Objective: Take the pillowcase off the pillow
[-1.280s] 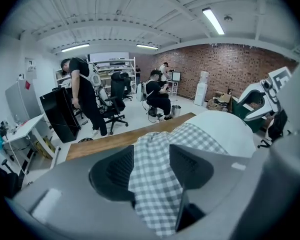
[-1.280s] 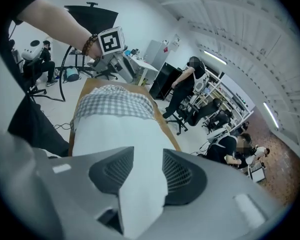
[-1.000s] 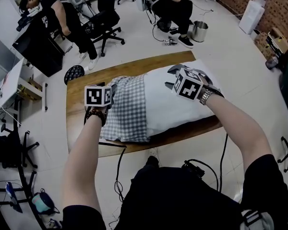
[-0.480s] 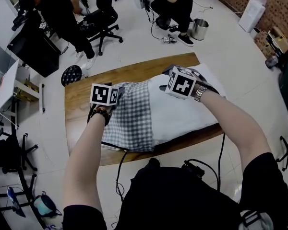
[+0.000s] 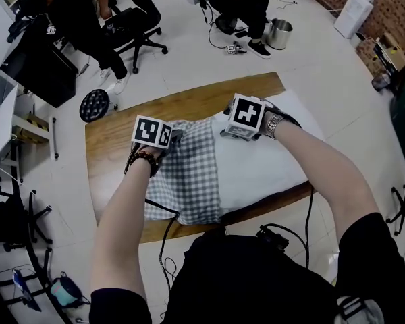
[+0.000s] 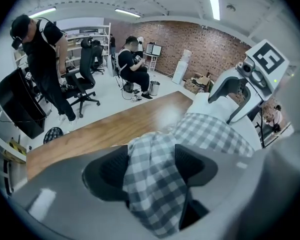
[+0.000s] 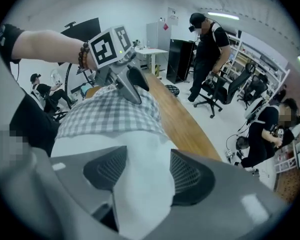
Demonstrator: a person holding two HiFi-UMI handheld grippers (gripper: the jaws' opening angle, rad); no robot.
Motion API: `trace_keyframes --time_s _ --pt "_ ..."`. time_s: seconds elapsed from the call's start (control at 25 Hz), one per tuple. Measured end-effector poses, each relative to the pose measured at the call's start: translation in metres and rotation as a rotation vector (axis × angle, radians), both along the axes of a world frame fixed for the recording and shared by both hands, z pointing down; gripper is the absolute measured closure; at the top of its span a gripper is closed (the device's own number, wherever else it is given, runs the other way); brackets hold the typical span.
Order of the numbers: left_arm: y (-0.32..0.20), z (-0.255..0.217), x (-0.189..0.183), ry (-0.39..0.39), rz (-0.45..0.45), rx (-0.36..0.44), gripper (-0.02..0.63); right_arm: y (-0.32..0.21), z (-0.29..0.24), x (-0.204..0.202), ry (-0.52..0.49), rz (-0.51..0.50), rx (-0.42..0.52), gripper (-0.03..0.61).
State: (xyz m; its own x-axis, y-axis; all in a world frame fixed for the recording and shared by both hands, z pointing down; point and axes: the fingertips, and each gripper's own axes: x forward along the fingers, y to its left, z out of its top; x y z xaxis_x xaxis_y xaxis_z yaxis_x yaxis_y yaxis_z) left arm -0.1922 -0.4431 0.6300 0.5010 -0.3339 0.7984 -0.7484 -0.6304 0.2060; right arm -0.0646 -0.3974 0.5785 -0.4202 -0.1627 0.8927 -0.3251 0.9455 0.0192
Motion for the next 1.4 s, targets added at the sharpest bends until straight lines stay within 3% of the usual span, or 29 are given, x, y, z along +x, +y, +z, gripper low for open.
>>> trace_keyframes --time_s 0.08,0.24,0.28,0.32,0.4,0.72,0.96,1.08,1.2,1.4 --pt "-0.005 0.009 0.004 -0.012 0.025 -0.034 0.344 -0.004 0.011 0.002 0.006 -0.003 -0.062 0.315" --pt "-0.010 0.022 0.007 -0.027 0.061 -0.082 0.481 -0.005 0.024 0.001 0.011 -0.010 -0.137 0.536" --pt "-0.013 0.022 0.006 -0.035 0.066 -0.081 0.525 -0.007 0.025 0.001 0.017 -0.009 -0.134 0.557" --pt "-0.017 0.020 0.003 -0.044 0.066 -0.074 0.566 -0.009 0.024 0.002 0.021 0.000 -0.127 0.563" --pt "-0.025 0.015 -0.004 -0.053 0.046 -0.051 0.584 -0.015 0.018 0.006 0.025 0.029 -0.106 0.566" --pt "-0.046 0.005 -0.045 -0.059 -0.093 -0.001 0.591 -0.030 -0.005 0.034 0.037 0.117 -0.014 0.568" --pt "-0.051 -0.003 -0.082 -0.070 -0.168 0.006 0.591 -0.035 -0.009 0.044 0.060 0.147 -0.001 0.568" --pt "-0.049 0.000 -0.105 -0.081 -0.215 -0.001 0.592 -0.045 -0.011 0.056 0.104 0.165 0.062 0.568" --pt "-0.049 0.004 -0.126 -0.099 -0.255 -0.008 0.592 -0.039 -0.003 0.051 0.068 0.169 0.005 0.568" --pt "-0.048 0.009 -0.159 -0.121 -0.320 -0.018 0.592 -0.048 0.001 0.054 0.091 0.169 0.028 0.567"
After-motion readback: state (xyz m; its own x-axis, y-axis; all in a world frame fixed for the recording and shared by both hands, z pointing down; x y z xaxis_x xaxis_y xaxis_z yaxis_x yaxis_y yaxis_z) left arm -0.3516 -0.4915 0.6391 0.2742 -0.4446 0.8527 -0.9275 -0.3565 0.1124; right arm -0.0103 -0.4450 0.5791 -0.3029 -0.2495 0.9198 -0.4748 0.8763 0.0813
